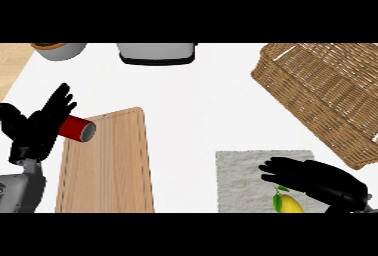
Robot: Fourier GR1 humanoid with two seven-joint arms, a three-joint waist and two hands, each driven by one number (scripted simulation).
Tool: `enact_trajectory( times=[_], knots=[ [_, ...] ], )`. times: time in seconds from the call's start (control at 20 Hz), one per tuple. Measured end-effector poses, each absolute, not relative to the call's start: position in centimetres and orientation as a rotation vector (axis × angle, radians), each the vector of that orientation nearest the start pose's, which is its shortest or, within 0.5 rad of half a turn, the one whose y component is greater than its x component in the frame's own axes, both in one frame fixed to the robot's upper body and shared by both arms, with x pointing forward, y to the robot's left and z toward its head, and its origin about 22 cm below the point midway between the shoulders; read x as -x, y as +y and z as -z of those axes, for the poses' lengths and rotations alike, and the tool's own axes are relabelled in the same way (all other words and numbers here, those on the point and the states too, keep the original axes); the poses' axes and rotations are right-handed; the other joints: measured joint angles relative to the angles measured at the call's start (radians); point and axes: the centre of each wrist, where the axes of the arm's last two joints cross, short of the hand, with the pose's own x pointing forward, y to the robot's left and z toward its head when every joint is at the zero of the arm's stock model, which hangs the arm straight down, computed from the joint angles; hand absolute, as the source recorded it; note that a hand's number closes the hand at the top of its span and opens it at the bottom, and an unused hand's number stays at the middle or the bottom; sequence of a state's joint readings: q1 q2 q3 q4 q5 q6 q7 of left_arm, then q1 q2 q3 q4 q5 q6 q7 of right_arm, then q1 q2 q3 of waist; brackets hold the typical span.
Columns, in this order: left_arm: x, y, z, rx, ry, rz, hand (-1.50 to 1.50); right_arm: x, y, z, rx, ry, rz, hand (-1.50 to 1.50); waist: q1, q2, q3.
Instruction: Pick the lemon from the placemat and place it in the basket
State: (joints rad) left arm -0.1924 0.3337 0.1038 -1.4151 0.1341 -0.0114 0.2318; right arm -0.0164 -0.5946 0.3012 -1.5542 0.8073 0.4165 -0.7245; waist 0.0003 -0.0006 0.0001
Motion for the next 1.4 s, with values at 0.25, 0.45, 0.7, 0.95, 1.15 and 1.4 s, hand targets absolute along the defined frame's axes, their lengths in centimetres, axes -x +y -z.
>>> enact_trajectory(
  times=[0.25,0.45,0.7,0.95,1.15,1.4],
  knots=[
    [-28.8,31.9,-4.2,-0.194,-1.388,0.072,0.00,-22.7,-29.5,-1.3,-0.014,-1.501,-1.795,-1.50,-0.001,0.000,0.000],
    [-29.0,31.7,-3.8,-0.194,-1.385,0.071,0.00,-22.5,-29.5,-0.8,0.007,-1.493,-1.811,-1.50,-0.002,0.000,0.000],
    [-28.6,31.4,-3.8,-0.191,-1.385,0.071,0.00,-22.6,-29.0,0.5,0.028,-1.480,-1.903,1.50,0.001,0.000,-0.001],
    [-28.8,31.4,-3.8,-0.187,-1.383,0.072,0.00,-23.0,-28.5,1.2,0.038,-1.491,-1.972,1.50,0.000,-0.003,-0.007],
    [-29.0,31.6,-3.9,-0.191,-1.389,0.074,0.00,-23.7,-26.4,1.5,0.131,-1.465,-1.889,1.50,0.001,-0.005,-0.014],
    [-28.9,32.0,-3.9,-0.202,-1.384,0.063,0.00,-25.1,-24.8,1.6,0.408,-1.359,-1.487,1.50,-0.024,-0.003,-0.019]
  ],
)
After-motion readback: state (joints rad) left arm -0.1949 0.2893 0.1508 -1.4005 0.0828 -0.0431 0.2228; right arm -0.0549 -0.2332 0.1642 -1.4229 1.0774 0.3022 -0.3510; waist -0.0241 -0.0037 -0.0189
